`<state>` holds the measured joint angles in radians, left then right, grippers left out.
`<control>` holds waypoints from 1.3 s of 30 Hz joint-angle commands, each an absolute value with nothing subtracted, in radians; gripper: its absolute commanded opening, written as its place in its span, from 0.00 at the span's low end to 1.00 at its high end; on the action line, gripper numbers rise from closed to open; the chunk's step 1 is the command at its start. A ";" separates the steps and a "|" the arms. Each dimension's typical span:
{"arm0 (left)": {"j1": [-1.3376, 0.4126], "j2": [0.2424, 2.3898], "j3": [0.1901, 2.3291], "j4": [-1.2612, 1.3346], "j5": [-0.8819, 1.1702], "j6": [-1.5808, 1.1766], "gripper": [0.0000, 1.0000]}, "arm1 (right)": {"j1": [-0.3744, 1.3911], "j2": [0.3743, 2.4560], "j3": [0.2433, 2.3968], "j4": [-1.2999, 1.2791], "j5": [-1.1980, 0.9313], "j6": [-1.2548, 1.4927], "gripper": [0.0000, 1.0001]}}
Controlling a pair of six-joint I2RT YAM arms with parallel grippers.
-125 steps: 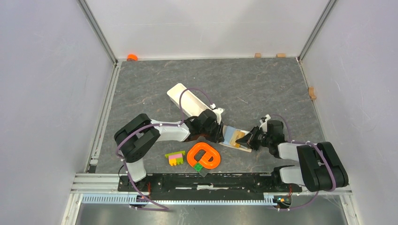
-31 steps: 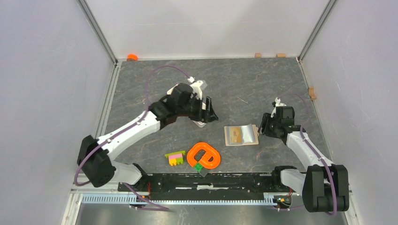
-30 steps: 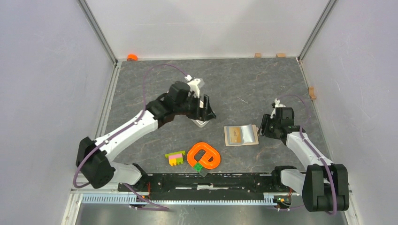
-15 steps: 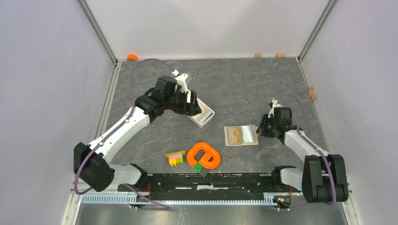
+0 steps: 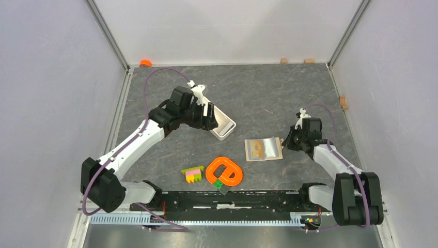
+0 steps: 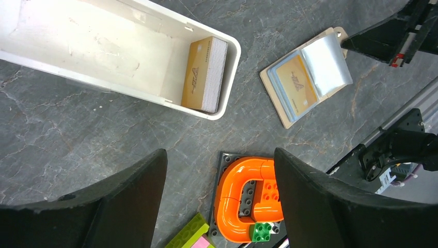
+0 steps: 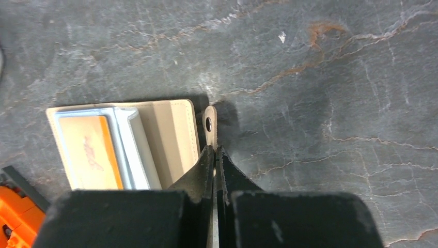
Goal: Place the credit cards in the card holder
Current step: Close the card holder at the center of the board.
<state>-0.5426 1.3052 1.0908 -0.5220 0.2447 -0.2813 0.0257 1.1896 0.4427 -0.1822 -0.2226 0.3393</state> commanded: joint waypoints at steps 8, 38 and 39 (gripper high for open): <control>-0.537 1.255 1.073 -0.470 0.272 -0.248 0.82 | 0.026 0.964 0.490 -0.149 -0.352 0.346 0.00; -0.538 1.305 1.057 -0.450 0.355 -0.276 0.81 | 0.584 1.118 0.363 0.150 -0.277 0.508 0.09; -0.537 1.306 1.058 -0.451 0.353 -0.275 0.81 | 0.586 1.126 0.371 0.153 -0.295 0.503 0.17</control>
